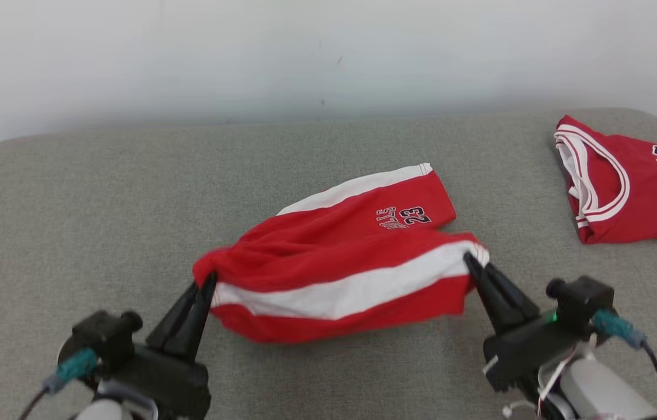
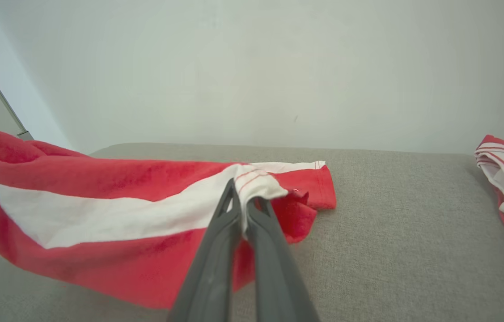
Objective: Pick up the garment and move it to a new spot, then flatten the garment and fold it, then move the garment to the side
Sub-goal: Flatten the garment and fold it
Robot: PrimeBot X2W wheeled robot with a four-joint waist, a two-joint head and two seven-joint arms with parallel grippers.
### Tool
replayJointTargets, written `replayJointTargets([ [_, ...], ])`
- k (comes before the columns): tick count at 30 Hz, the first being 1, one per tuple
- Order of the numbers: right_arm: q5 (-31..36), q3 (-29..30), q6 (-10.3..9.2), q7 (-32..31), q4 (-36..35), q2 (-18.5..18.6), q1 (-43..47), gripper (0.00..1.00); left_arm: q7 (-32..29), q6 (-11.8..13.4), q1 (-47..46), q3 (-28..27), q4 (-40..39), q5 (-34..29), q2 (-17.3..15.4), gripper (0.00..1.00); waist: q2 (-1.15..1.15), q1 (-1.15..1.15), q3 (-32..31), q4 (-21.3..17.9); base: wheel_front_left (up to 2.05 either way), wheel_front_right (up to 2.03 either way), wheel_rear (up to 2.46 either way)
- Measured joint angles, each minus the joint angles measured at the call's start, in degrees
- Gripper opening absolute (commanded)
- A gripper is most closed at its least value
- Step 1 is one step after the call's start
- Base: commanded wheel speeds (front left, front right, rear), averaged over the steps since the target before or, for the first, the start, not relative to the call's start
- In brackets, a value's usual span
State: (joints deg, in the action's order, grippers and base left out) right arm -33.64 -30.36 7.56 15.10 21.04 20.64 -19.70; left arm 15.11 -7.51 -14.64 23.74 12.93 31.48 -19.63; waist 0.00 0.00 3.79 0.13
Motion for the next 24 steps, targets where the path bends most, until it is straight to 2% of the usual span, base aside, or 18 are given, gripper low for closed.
replayJointTargets([
  [7, -3.3, 0.11, 0.0, -1.77, 1.59, 0.51, -11.44, 0.0, -0.78, 0.0, -14.19, 2.75, 1.66, 4.04, -2.07, 0.0, 0.0, 0.0, 2.36, -0.03, 0.0, 0.0, 0.0],
  [14, -7.53, 2.76, -0.01, -7.36, 5.92, 0.6, -31.58, 0.0, -5.57, 0.0, -37.43, 5.1, 6.08, 11.07, -4.45, 0.0, 0.0, 0.01, 8.12, -0.39, 0.0, 0.0, 0.0],
  [20, -9.75, 7.16, -0.01, -12.46, 11.61, 0.38, -51.1, 0.0, -9.21, 0.0, -59.52, 8.03, 12.1, 15.32, -4.02, 0.0, 0.01, 0.02, 15.07, -0.46, 0.0, 0.0, 0.0],
  [24, -8.98, 9.71, -0.01, -13.5, 16.51, -0.85, -63.28, 0.0, -9.03, 0.0, -72.55, 8.83, 17.36, 17.91, -3.11, 0.0, 0.01, 0.02, 19.95, -0.5, 0.0, 0.0, 0.0],
])
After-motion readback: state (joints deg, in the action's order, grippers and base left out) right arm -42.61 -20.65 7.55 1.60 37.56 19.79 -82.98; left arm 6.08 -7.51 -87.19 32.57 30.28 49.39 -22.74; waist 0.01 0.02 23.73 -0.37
